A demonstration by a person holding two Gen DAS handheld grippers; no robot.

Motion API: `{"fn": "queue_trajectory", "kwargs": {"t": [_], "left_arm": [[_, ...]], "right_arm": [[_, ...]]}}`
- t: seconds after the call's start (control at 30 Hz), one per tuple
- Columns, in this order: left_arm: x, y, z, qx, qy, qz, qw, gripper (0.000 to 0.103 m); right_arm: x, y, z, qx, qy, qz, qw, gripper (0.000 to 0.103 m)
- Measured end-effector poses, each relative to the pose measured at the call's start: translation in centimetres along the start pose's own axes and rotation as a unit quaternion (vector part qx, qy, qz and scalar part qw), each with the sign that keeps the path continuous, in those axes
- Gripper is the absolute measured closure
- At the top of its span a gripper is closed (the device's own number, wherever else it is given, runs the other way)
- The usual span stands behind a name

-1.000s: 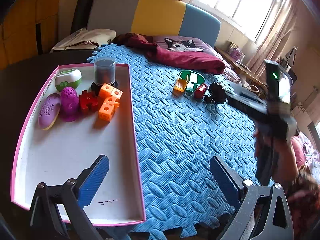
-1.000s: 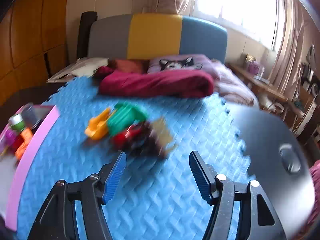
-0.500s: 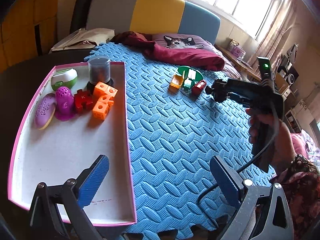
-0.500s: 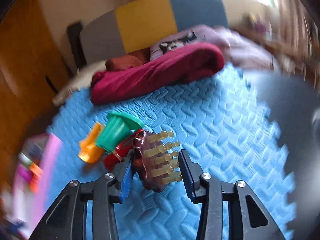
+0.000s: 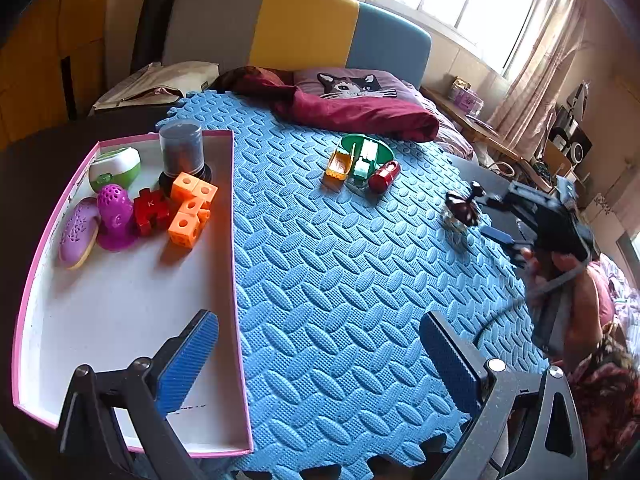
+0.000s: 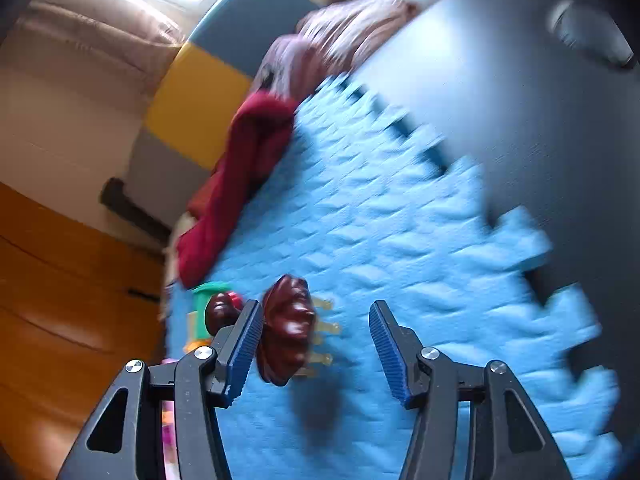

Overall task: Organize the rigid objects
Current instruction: 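Move the right tool to the brown spiky toy and grasp it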

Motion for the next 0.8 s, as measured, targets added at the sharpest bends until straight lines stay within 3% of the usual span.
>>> {"fn": "queue_trajectory", "kwargs": {"t": [0.17, 0.33, 0.47, 0.6, 0.73, 0.8], "left_arm": [[0.0, -0.3, 0.5, -0.003, -0.01, -0.005, 0.9999, 0.001], [0.5, -0.6, 1.2, -0.01, -0.022, -0.003, 0.9997, 0.001], [1.2, -1.1, 1.2, -0.008, -0.028, 0.013, 0.9995, 0.001], [1.8, -1.6, 1.5, -0.007, -0.03, 0.025, 0.9992, 0.001], [2.9, -2.6, 2.5, -0.006, -0.026, 0.031, 0.9992, 0.001], [3.7, -3.3, 3.1, -0.003, -0.023, 0.04, 0.9989, 0.001]], "right_arm": [[-1.2, 1.0, -2.6, 0.05, 0.036, -0.122, 0.991, 0.046], [-5.2, 2.4, -2.5, 0.091, 0.073, -0.255, 0.96, 0.046], [-6.4, 2.4, -0.2, 0.094, 0.115, -0.287, 0.947, 0.048], [-6.9, 2.0, 1.1, 0.103, 0.122, -0.305, 0.939, 0.062], [-6.6, 1.7, 1.0, 0.106, 0.117, -0.298, 0.941, 0.07], [-6.6, 1.8, 0.6, 0.113, 0.119, -0.301, 0.939, 0.086]]}}
Point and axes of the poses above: each gripper's, at about its wrist camera, not at the fingertips, and z roughly the way its jaws point, x to its right, y to its underside, the point moved 6 cm from there along z, roughly the way its jaws point, and after that the axes turned 3 degrees about y, right-handed, at the moved point
